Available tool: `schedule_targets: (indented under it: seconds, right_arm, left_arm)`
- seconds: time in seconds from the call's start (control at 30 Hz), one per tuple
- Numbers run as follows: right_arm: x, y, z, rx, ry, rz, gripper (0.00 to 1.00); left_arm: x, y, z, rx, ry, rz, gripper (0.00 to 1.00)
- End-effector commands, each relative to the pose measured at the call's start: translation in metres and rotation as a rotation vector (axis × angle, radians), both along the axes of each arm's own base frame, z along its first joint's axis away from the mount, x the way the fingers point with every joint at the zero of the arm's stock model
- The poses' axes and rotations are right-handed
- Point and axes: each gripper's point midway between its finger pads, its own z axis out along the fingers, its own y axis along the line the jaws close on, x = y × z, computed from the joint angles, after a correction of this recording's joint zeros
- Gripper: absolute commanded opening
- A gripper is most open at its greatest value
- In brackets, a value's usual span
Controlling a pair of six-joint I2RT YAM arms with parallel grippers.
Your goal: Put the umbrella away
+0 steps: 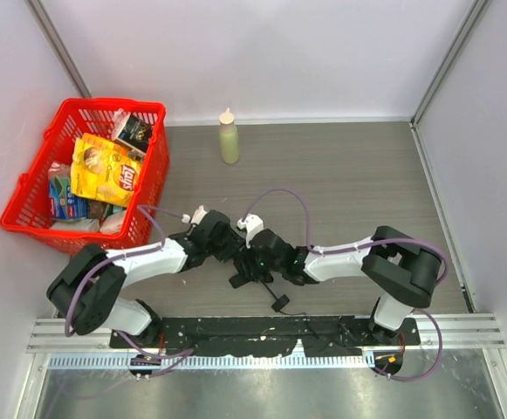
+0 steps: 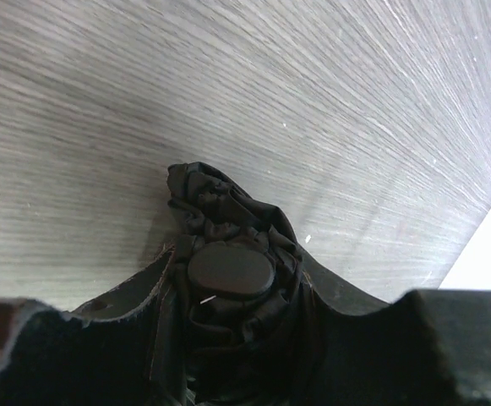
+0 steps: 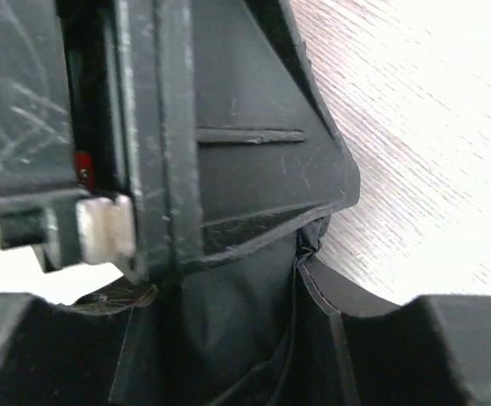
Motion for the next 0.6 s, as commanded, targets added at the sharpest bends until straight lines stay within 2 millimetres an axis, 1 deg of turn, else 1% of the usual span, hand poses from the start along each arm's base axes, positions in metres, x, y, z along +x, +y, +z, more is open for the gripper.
schedule_targets:
  seconds: [0.0,0.03,0.07,0.1,0.13,0.17,0.2,0.27,0.33,0.4,0.53,0.57]
  right_arm:
    - [-0.005,-0.009,0.018,0.127,0.093,-0.020,0.01]
    - [-0.004,-0.008,0.029,0.181,0.117,0.007,0.01]
    - [-0.002,-0.013,0.030,0.206,0.142,-0.007,0.01]
    - [0.004,-0.013,0.045,0.284,0.151,0.006,0.01]
    - [0.002,-0.017,0.044,0.307,0.184,0.008,0.01]
    - [0.005,-0.020,0.053,0.350,0.194,0.013,0.01]
    - [0.004,-0.020,0.058,0.371,0.204,0.030,0.01]
    - [0.003,-0.019,0.077,0.449,0.215,0.075,0.01]
    - [0.008,-0.020,0.092,0.506,0.215,0.099,0.01]
    - [0.006,-0.019,0.107,0.562,0.233,0.144,0.01]
    - [0.008,-0.016,0.132,0.660,0.244,0.179,0.01]
    - [0.008,-0.014,0.136,0.677,0.260,0.177,0.01]
  left_arm:
    - [0.012,0.004,0.046,-0.027,-0.134,-0.001,0.53]
    - [0.012,0.008,0.050,-0.008,-0.149,-0.003,0.64]
    - [0.012,0.012,0.055,0.006,-0.170,-0.007,0.82]
    - [0.012,0.014,0.060,0.015,-0.187,-0.010,0.92]
    - [0.011,0.015,0.066,0.014,-0.207,-0.022,0.99]
    - [0.010,0.014,0.071,0.004,-0.226,-0.038,1.00]
    - [0.010,0.013,0.076,-0.011,-0.241,-0.047,1.00]
    - [0.011,0.004,0.086,-0.047,-0.267,-0.081,1.00]
    - [0.012,-0.007,0.094,-0.071,-0.280,-0.128,0.99]
    - [0.012,-0.015,0.093,-0.070,-0.263,-0.161,1.00]
    - [0.016,-0.021,0.091,-0.092,-0.250,-0.145,1.00]
    - [0.015,-0.023,0.089,-0.104,-0.237,-0.146,1.00]
